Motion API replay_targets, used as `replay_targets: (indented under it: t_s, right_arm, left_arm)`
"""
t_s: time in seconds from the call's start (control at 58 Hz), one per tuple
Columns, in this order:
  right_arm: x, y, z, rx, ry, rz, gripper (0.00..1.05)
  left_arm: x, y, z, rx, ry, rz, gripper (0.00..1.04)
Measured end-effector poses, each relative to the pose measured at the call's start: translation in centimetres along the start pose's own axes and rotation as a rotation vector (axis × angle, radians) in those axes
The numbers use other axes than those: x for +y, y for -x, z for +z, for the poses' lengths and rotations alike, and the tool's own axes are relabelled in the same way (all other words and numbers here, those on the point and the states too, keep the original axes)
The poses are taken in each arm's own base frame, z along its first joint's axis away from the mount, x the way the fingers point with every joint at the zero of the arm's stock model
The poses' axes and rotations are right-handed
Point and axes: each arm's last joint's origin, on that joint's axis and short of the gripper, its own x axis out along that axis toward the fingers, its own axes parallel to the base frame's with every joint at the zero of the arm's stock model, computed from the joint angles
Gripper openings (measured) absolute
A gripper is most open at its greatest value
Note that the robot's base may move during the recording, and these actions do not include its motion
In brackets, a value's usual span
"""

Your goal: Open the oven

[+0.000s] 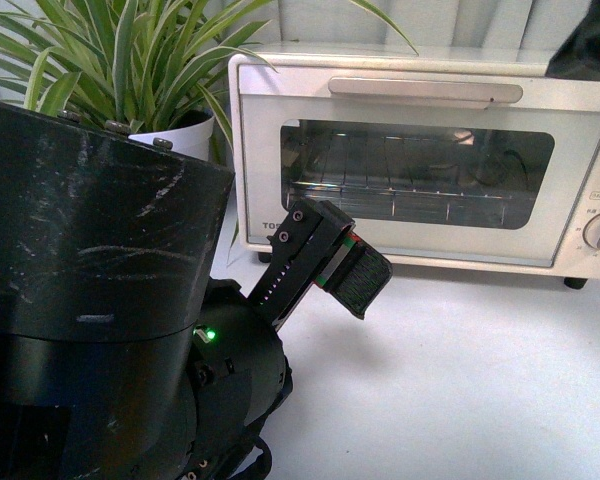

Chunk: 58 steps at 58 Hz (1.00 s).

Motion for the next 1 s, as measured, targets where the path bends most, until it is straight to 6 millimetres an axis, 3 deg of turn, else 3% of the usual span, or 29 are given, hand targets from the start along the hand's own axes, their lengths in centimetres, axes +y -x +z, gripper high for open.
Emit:
replay_targets:
  t_s: [0.5, 1.0]
  right_arm:
    - [0.5, -3.5, 0.2, 0.031, -0.022, -0.097, 0.95]
    - [0.9, -4.6, 0.3, 0.074, -0.01, -0.103, 0.95]
  left_arm:
    - [0.0, 0.0, 0.1, 0.001, 0.001, 0.002, 0.98]
    - [-0.1, 0.0, 0.2, -0.002, 0.004, 0.0, 0.98]
